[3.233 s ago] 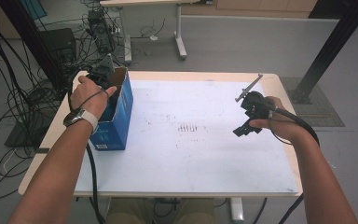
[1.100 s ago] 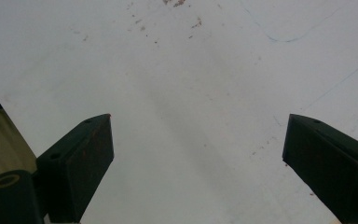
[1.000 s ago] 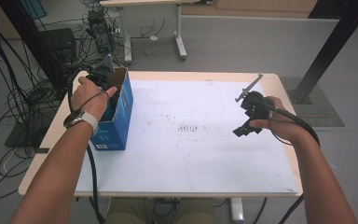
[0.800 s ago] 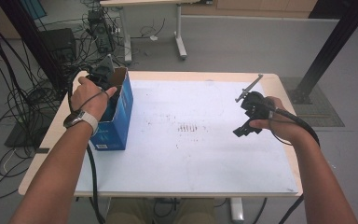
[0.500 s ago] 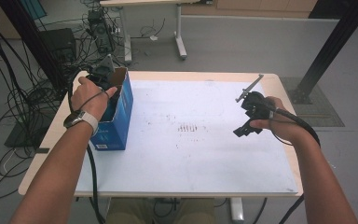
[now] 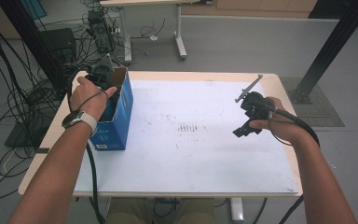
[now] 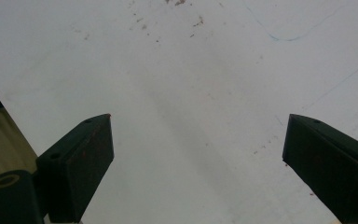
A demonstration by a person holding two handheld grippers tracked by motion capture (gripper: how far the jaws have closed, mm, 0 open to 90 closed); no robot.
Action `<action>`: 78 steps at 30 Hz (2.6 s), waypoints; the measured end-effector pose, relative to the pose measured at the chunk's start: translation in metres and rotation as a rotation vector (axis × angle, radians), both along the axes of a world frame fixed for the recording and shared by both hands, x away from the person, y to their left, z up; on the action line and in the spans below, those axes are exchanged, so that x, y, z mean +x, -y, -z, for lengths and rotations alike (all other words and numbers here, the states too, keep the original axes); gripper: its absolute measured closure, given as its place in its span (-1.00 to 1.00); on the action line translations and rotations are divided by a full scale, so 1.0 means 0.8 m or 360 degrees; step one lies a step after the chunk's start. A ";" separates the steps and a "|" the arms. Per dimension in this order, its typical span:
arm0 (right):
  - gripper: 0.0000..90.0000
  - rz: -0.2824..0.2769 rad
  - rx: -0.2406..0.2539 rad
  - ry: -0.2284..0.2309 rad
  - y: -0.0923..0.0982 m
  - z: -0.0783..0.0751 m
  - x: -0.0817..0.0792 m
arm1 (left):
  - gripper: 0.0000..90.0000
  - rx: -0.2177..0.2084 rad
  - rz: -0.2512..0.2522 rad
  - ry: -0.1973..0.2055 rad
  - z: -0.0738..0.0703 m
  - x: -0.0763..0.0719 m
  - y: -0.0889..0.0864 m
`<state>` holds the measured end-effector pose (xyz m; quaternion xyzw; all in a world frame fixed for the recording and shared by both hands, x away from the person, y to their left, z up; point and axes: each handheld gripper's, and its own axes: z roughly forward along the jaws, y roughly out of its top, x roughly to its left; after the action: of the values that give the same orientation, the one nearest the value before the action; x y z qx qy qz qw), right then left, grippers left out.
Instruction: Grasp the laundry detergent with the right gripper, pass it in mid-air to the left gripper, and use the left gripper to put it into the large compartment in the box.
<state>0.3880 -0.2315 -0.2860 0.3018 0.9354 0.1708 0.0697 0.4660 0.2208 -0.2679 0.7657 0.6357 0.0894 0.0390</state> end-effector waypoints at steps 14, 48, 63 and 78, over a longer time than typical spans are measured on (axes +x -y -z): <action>-0.81 0.0001 -0.0001 0.0005 0.000 -0.002 -0.003 | -0.44 -0.0012 0.0006 0.0001 -0.003 -0.002 -0.004; -0.81 0.0003 -0.0017 0.0021 0.000 -0.012 -0.009 | -0.82 -0.0095 0.0156 0.0041 -0.056 -0.009 0.002; -0.81 0.0001 -0.0026 0.0033 0.000 -0.023 -0.010 | -0.90 -0.0116 0.0389 0.0139 -0.124 -0.026 0.021; -0.81 0.0017 -0.0016 0.0042 0.007 -0.027 -0.014 | -0.89 -0.0154 0.0637 0.0202 -0.165 -0.034 0.059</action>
<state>0.3765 -0.2371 -0.2643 0.3040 0.9336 0.1696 0.0844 0.4385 0.1740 -0.1360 0.8667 0.4709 0.0974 0.1326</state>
